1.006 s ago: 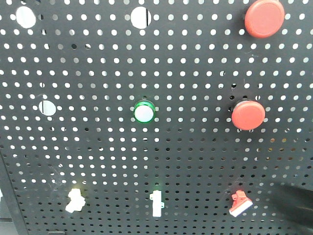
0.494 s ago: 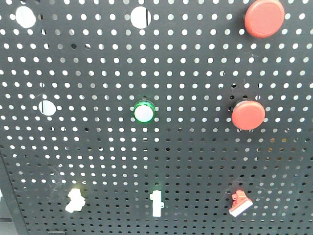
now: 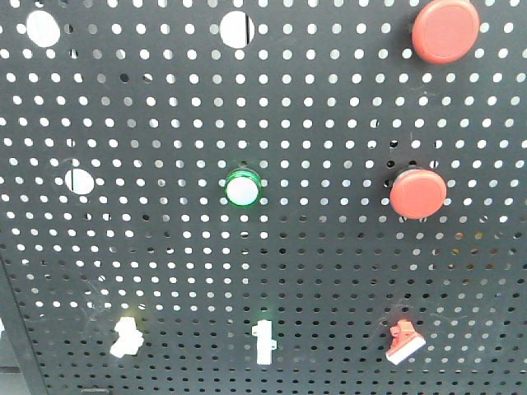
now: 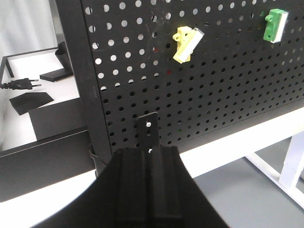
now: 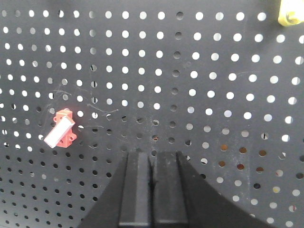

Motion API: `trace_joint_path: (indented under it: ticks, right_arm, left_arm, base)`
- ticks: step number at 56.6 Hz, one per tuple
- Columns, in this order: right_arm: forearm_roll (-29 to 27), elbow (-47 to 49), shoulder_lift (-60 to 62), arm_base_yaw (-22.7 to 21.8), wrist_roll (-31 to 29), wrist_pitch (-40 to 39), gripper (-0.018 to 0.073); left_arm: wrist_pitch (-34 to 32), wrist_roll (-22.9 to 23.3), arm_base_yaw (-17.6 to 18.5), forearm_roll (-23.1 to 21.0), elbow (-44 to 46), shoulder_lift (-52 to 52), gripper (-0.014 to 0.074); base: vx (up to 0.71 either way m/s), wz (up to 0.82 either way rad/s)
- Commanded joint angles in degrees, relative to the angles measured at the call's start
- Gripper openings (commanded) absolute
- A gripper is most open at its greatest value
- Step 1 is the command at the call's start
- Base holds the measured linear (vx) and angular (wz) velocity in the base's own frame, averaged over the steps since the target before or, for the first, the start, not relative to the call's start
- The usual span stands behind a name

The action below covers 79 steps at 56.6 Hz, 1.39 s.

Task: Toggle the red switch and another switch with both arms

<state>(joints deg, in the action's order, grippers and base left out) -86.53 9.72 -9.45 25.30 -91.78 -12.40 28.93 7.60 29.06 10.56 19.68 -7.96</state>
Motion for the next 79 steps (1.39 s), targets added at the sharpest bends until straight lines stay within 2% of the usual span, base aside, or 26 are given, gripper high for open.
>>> trace_joint_path:
  ticks: [1, 8, 14, 22, 29, 36, 39, 59, 79]
  right_arm:
    - [0.98, 1.68, -0.62, -0.2, -0.13, -0.33, -0.0006]
    - [0.98, 1.68, -0.62, -0.2, -0.13, -0.33, -0.0006]
    - [0.98, 1.68, -0.62, -0.2, -0.13, -0.4, -0.0006]
    - [0.98, 1.68, -0.62, -0.2, -0.13, -0.4, -0.0006]
    - [0.98, 1.68, -0.62, -0.2, -0.13, -0.4, -0.0006]
    - [0.98, 1.68, -0.62, -0.2, -0.13, -0.39, -0.0006]
    - [0.98, 1.68, -0.62, -0.2, -0.13, -0.39, -0.0006]
    - [0.98, 1.68, -0.62, -0.2, -0.13, -0.33, -0.0006]
    - [0.98, 1.68, -0.62, -0.2, -0.13, -0.39, -0.0006]
  left_arm:
    - [-4.86, 0.43, 0.32, 0.28, 1.39, -0.54, 0.0003]
    - [-6.74, 0.31, 0.26, 0.39, -0.31, -0.41, 0.0003]
    - [-7.32, -0.26, -2.72, -0.37, -3.39, 0.69, 0.0003]
    - [-10.35, -0.18, -12.09, -5.87, -10.01, 5.35, 0.0003]
    - [-17.87, -0.12, -21.36, -8.67, -16.74, 10.09, 0.0003]
    - [-25.74, 0.26, -26.12, -11.4, -21.94, 9.69, 0.0003]
    - [-26.26, 0.38, -26.62, -12.43, -22.6, 9.69, 0.0003]
    - [-23.21, 0.32, -26.53, -12.21, -22.36, 9.64, 0.0003]
    - [-23.14, 0.32, -26.53, -12.21, -22.36, 9.64, 0.0003]
  base:
    - [0.0, 0.0]
    - [0.0, 0.0]
    - [0.0, 0.0]
    - [0.0, 0.0]
    - [0.0, 0.0]
    - [0.0, 0.0]
    - [0.0, 0.0]
    - [0.0, 0.0]
    - [0.0, 0.0]
